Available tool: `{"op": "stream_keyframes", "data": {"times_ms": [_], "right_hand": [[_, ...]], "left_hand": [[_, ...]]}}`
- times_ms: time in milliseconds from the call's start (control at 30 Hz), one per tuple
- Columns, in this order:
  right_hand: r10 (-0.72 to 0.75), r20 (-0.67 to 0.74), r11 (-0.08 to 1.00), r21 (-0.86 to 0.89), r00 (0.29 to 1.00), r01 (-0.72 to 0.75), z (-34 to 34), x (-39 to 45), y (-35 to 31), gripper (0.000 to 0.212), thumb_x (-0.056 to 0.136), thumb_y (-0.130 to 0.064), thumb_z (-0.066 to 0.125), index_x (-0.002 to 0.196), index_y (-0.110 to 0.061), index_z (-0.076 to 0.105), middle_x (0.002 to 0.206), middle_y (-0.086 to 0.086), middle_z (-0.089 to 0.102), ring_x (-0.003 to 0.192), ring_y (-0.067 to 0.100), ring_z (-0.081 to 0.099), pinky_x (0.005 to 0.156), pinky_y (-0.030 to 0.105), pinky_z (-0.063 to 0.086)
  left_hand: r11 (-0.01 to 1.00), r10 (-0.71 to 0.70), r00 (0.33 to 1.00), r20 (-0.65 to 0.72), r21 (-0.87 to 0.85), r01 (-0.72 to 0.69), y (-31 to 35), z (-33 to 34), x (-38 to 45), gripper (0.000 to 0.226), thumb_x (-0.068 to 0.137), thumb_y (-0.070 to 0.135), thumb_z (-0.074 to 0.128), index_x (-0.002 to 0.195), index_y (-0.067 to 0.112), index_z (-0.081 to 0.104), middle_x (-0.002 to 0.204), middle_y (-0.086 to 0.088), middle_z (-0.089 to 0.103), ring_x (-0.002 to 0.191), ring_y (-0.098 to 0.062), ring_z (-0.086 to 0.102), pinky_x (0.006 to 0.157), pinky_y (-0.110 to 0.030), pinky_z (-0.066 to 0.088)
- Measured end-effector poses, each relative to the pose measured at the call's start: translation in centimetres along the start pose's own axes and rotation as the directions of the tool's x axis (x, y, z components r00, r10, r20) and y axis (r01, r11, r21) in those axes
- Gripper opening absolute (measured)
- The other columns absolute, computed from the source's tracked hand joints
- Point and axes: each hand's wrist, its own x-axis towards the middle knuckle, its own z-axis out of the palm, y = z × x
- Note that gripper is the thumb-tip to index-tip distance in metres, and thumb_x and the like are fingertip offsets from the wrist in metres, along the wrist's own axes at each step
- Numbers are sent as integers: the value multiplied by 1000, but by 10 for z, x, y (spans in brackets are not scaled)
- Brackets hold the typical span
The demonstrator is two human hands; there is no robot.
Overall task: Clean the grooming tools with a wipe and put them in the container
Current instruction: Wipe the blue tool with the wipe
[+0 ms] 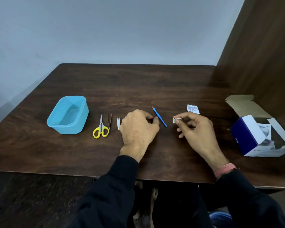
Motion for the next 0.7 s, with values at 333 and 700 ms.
{"op": "stream_keyframes", "data": {"times_ms": [333, 700], "right_hand": [[41, -98, 996, 87, 994, -32, 0, 1, 6, 13, 102, -8, 80, 102, -21, 84, 88, -4, 81, 67, 17, 76, 58, 32, 63], [83, -253, 982, 188, 964, -35, -6, -1, 3, 17, 102, -11, 80, 99, -28, 83, 97, -9, 82, 72, 14, 76, 61, 28, 63]], "left_hand": [[1000, -5, 999, 42, -12, 5, 34, 20, 21, 52, 76, 80, 86, 95, 32, 79, 95, 12, 79, 99, -20, 77, 76, -33, 51], [999, 46, 991, 123, -6, -46, 62, 32, 20, 20, 90, 46, 88, 105, 33, 84, 103, 9, 81, 104, -21, 77, 79, -34, 55]]}}
